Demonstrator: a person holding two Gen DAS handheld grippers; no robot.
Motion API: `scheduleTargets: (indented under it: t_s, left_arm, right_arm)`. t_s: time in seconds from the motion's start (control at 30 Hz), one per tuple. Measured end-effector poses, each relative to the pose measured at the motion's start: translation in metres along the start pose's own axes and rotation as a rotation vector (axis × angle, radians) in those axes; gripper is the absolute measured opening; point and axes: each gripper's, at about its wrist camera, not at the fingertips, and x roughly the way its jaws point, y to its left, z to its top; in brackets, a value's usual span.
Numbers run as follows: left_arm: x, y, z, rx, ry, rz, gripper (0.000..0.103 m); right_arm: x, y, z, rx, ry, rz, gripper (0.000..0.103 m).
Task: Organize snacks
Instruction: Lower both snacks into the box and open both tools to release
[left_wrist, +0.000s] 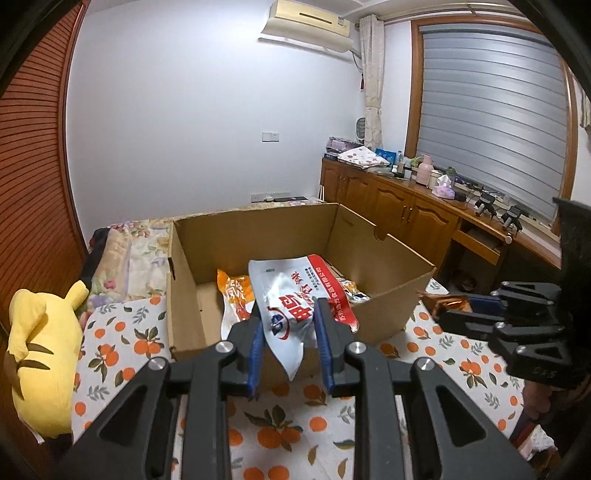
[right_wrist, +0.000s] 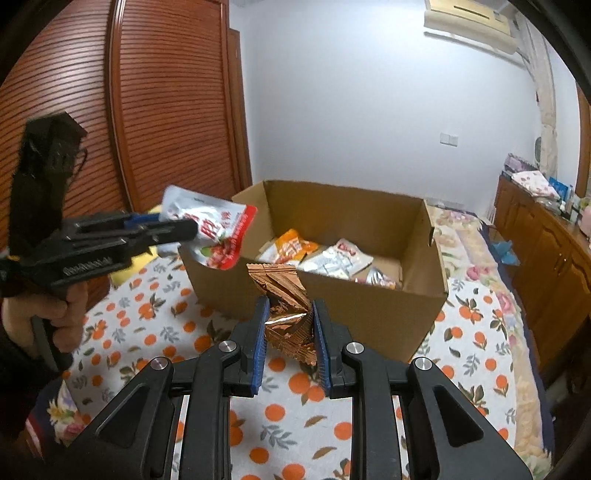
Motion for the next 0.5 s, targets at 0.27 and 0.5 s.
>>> scheduleTargets:
  t_s: [0.27, 0.5]
  left_arm:
    - [0.031, 0.012, 0.01, -0.025, 0.039, 0.007, 0.023]
    - [0.045, 0.018, 0.02, -0.03, 0.054, 0.023, 0.023]
  right_arm:
    - [0.01, -0.001, 0.026, 0.008, -0.015, 0.009, 0.021]
    - [0.033, 0.0, 0.043, 0.004, 0.002, 0.005, 0.021]
